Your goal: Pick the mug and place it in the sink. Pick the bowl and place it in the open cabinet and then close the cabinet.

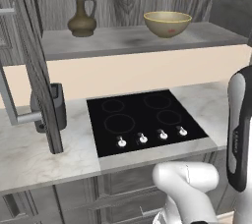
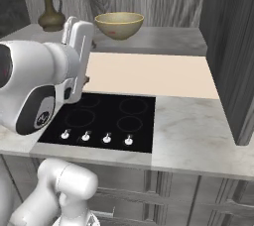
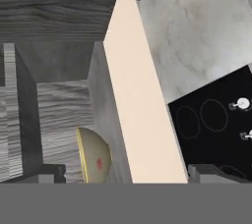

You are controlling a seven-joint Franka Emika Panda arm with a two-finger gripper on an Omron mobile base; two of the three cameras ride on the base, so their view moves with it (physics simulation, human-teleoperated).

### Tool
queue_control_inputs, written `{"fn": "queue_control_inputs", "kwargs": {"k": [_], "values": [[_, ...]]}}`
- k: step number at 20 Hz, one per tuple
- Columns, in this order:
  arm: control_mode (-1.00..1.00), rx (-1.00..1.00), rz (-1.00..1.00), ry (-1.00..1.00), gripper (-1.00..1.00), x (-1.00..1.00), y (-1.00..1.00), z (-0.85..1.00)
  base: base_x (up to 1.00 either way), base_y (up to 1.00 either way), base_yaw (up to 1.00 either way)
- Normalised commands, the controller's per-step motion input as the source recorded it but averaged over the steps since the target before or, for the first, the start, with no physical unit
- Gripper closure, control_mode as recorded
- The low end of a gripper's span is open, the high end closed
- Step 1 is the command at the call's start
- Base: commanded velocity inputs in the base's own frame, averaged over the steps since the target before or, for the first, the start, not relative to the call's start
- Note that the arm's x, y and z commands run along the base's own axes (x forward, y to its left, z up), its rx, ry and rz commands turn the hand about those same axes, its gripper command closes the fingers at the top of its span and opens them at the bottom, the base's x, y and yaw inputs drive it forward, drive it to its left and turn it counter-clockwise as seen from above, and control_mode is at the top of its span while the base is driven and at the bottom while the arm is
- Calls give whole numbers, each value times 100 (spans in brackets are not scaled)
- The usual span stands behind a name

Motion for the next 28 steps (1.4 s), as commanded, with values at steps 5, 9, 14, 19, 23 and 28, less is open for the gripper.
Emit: {"fn": "queue_control_inputs", "kwargs": {"k": [5,9,14,19,23,28], "values": [[-100,4,0,-8,-100,-41,-32,0,0,0,0],[-100,6,0,-3,-100,-42,-39,0,0,0,0],[-100,11,0,0,-100,-42,-49,0,0,0,0],[-100,9,0,0,-100,-29,-45,0,0,0,0],[-100,8,0,0,-100,-26,-41,0,0,0,0],[-100,4,0,-4,-100,-38,-25,0,0,0,0]]}}
